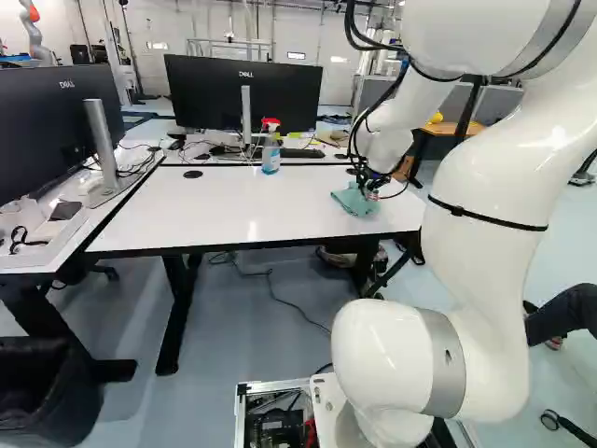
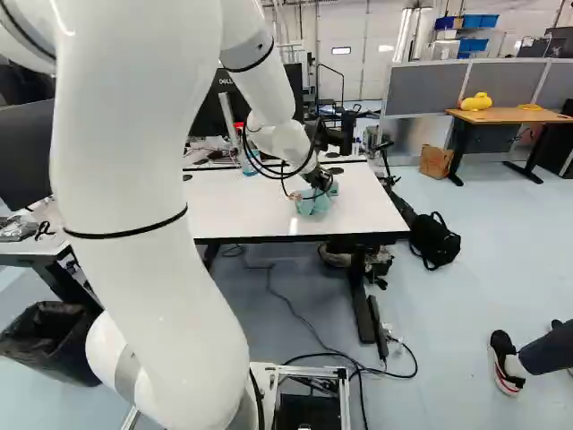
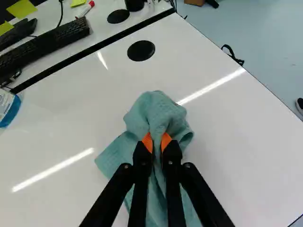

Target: Clean the table with the green towel

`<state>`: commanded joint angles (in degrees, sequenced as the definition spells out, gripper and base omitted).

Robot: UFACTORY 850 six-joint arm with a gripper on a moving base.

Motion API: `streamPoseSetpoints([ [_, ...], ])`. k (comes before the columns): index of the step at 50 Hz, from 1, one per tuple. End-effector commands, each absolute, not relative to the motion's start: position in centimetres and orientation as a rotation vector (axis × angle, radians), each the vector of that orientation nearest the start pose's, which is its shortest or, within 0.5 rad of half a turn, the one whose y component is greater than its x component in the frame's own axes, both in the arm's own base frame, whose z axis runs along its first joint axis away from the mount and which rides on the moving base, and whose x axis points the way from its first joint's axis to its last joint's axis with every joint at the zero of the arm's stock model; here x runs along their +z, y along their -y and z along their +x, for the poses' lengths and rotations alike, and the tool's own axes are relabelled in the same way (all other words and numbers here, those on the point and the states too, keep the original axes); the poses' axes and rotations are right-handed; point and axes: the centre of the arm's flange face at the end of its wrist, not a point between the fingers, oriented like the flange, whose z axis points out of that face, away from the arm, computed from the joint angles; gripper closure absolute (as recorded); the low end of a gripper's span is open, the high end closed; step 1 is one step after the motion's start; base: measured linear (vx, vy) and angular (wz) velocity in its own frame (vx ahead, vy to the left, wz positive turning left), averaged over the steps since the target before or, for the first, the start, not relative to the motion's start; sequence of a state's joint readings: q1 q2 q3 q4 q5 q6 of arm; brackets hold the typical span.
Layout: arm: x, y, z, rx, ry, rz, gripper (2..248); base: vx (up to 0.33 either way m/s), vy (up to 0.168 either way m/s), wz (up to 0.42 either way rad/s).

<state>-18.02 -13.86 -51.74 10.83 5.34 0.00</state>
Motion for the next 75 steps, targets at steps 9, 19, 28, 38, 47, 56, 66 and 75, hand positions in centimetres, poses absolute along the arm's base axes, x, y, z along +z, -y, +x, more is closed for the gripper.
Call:
streamPoseSetpoints([
  [9,43.3,18.2,51.0,-1.181,-0.791,-2.883,210,0.0,0.0,0.0],
  [19,43.2,19.6,51.1,-1.186,-0.826,-2.88,210,0.0,0.0,0.0],
  [28,43.2,20.2,51.1,-1.189,-0.842,-2.879,210,0.0,0.0,0.0],
  [38,43.2,20.2,51.1,-1.188,-0.842,-2.879,210,0.0,0.0,0.0],
  [47,42.4,20.3,51.3,-1.168,-0.844,-2.886,210,0.0,0.0,0.0],
  [56,41.4,20.4,51.6,-1.14,-0.846,-2.894,210,0.0,0.0,0.0],
  [66,41.0,20.5,51.7,-1.13,-0.847,-2.897,210,0.0,0.0,0.0],
  [75,41.0,20.5,51.7,-1.13,-0.847,-2.897,210,0.0,0.0,0.0],
])
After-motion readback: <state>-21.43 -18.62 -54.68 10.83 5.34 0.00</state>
